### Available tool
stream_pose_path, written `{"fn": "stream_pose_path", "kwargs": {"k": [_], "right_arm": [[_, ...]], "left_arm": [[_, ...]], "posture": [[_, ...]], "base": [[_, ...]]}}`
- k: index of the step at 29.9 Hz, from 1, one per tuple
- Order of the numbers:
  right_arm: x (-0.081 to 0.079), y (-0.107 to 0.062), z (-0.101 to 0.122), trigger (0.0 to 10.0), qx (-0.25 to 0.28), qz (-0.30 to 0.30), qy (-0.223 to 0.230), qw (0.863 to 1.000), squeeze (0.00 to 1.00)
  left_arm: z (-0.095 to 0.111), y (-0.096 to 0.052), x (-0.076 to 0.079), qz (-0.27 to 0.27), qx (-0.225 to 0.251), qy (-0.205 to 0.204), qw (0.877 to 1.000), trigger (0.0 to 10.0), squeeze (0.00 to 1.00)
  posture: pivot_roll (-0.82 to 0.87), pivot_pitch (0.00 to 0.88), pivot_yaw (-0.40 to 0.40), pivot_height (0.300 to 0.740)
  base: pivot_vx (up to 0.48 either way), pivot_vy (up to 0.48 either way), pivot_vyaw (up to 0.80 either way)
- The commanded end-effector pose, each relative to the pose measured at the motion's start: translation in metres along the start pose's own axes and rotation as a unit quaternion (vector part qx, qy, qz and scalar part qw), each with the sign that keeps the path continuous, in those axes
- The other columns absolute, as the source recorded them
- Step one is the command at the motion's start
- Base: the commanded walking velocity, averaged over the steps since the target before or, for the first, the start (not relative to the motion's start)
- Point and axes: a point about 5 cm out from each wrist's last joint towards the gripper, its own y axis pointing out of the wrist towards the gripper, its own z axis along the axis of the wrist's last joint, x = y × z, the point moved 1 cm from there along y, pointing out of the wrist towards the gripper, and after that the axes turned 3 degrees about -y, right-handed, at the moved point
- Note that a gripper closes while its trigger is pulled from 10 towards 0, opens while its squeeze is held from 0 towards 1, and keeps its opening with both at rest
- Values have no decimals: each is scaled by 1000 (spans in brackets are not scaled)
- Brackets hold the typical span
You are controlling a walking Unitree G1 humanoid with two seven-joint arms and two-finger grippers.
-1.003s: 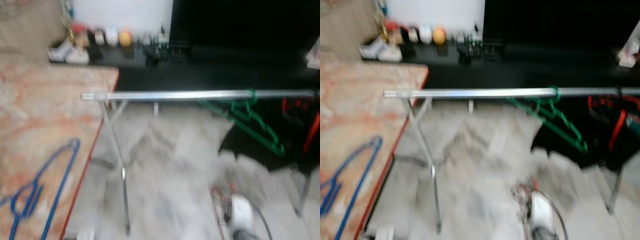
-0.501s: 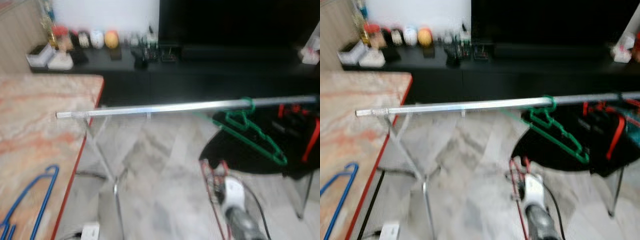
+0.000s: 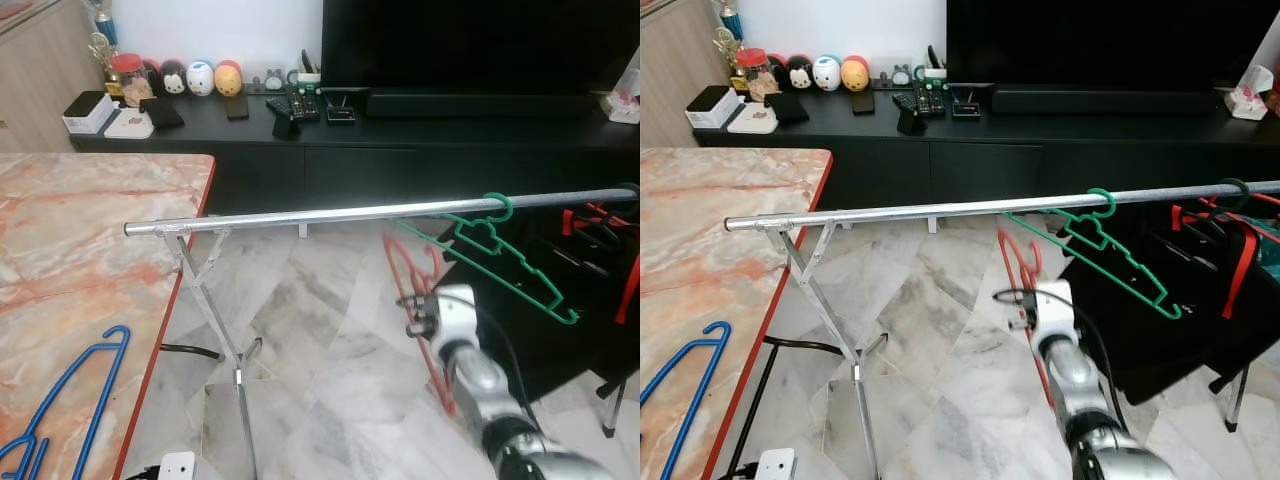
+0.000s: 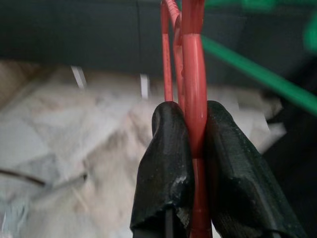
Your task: Hang hanger
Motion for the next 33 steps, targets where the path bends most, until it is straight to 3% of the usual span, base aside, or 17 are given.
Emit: {"fn": "stream_pose_path", "kwargs": {"k": [1, 6, 14, 33], "right_arm": [[-6, 3, 8, 10000, 18, 14, -3, 1000, 0], [-16, 13, 31, 10000, 54, 33, -8, 998, 0], [-22, 12, 30, 10000, 57, 43, -6, 997, 0], [-23, 11, 23, 10000, 40, 45, -6, 998, 0]], "left_arm": [[-11, -2, -2, 7, -18, -1, 1000, 10000, 0], [-10, -2, -3, 9, -16, -1, 1000, 10000, 0], [-11, -2, -2, 8, -18, 0, 1000, 10000, 0], [-10, -2, 0, 3, -17, -2, 1000, 10000, 0]], "posture": [[15, 76, -23, 740], [15, 75, -22, 740], [16, 73, -21, 740], [15, 71, -25, 740]], "base": [[0, 0, 0], [0, 0, 0], [0, 0, 0], [216, 0, 0]]}}
